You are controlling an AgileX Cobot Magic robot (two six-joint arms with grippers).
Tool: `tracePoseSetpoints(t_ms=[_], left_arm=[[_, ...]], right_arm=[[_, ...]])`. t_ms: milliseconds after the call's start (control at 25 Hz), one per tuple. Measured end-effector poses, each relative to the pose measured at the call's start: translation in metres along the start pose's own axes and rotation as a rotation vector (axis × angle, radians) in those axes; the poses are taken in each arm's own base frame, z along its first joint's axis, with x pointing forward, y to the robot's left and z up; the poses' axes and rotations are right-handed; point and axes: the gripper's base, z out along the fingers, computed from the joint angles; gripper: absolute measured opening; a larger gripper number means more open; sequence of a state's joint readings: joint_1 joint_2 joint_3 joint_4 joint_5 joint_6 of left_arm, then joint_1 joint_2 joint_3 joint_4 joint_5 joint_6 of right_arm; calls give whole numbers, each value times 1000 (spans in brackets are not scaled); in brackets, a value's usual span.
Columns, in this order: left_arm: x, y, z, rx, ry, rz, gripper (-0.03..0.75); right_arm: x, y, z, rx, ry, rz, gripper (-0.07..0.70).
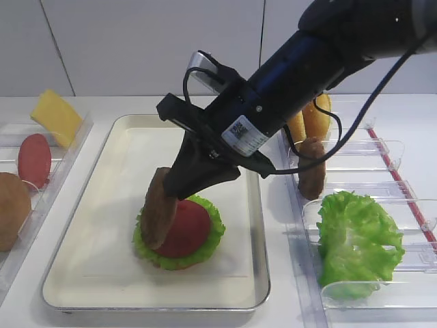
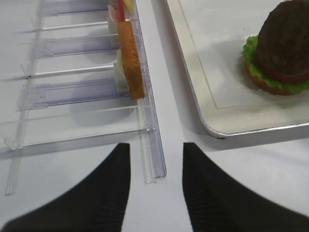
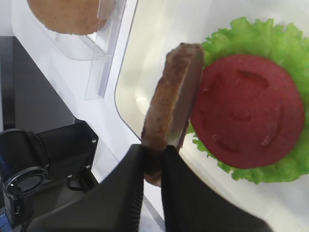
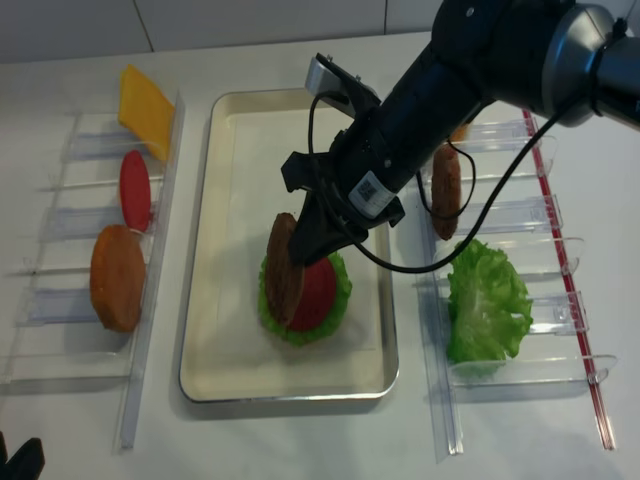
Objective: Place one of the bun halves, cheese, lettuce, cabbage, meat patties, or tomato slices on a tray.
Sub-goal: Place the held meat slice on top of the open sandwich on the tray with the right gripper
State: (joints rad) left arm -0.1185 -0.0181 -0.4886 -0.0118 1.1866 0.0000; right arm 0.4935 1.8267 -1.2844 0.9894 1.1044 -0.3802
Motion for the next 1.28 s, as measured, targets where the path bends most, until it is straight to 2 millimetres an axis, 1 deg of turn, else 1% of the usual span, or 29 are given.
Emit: tracePoseSetpoints(t_ms=[240,440,600,800,1280], left_arm=[[0,0,0,0,0,0,262],[0,0,0,0,0,0,262],[0,0,0,0,0,0,262],[0,0,0,0,0,0,262],[0,0,0,0,0,0,262]], right_arm=[[-2,-5,5,0,9,3,129],[-2,-5,4,9,11,-6,129],[-1,-8,4,43,24,-16,129],[0,-16,2,124,43,-9,129],[-1,-19,2,154,30,-18,129]])
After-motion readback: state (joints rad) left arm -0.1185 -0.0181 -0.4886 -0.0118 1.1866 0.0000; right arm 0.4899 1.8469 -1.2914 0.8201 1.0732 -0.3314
